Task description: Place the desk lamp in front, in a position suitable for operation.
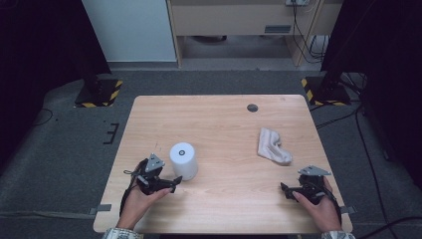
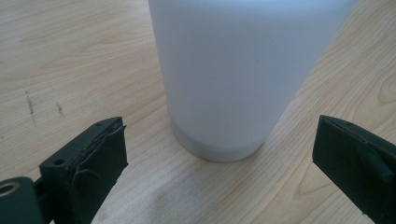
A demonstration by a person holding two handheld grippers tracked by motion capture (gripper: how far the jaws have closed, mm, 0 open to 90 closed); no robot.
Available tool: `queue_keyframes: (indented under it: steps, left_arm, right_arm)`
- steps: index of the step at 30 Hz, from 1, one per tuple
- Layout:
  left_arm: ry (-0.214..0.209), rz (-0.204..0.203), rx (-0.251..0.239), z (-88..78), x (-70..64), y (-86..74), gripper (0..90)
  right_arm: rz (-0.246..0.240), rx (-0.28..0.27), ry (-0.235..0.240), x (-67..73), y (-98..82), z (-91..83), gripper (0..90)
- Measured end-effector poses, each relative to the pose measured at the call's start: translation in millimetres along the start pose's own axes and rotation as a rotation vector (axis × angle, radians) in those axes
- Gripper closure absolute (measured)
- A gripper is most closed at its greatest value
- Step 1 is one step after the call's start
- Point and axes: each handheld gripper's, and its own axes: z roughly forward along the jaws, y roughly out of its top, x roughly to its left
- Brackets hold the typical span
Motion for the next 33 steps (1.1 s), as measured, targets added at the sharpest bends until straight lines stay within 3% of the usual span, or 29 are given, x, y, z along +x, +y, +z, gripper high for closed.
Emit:
queue_keyframes:
  steps: [5, 6, 12, 20, 28, 33]
  left_arm:
    - [-0.005, -0.022, -0.034, -0.2, 2.4, 8.5, 2.0]
    - [-0.02, -0.02, -0.045, 0.8, 1.9, 13.8, 1.9]
    - [-0.022, -0.009, -0.082, 3.7, -1.4, 31.7, 2.1]
    - [-0.032, -0.004, -0.064, 16.1, -3.7, 48.2, 1.9]
    - [-0.024, 0.01, -0.048, 28.1, -6.9, 51.3, 2.3]
    - [-0.009, 0.026, -0.044, 29.2, -6.4, 50.2, 7.0]
  right_arm:
    - [0.002, 0.0, -0.002, 0.2, -0.1, 0.1, 0.5]
    - [-0.001, -0.001, -0.002, 0.0, 0.0, 0.2, 0.5]
    - [-0.002, -0.001, -0.002, 0.0, 0.0, 0.2, 0.5]
    - [-0.001, 0.0, -0.001, 0.1, -0.1, 0.1, 0.5]
    - [0.001, 0.0, -0.001, 0.4, -0.1, 0.1, 0.5]
    - [0.002, 0.0, 0.0, 0.6, -0.1, 0.0, 0.5]
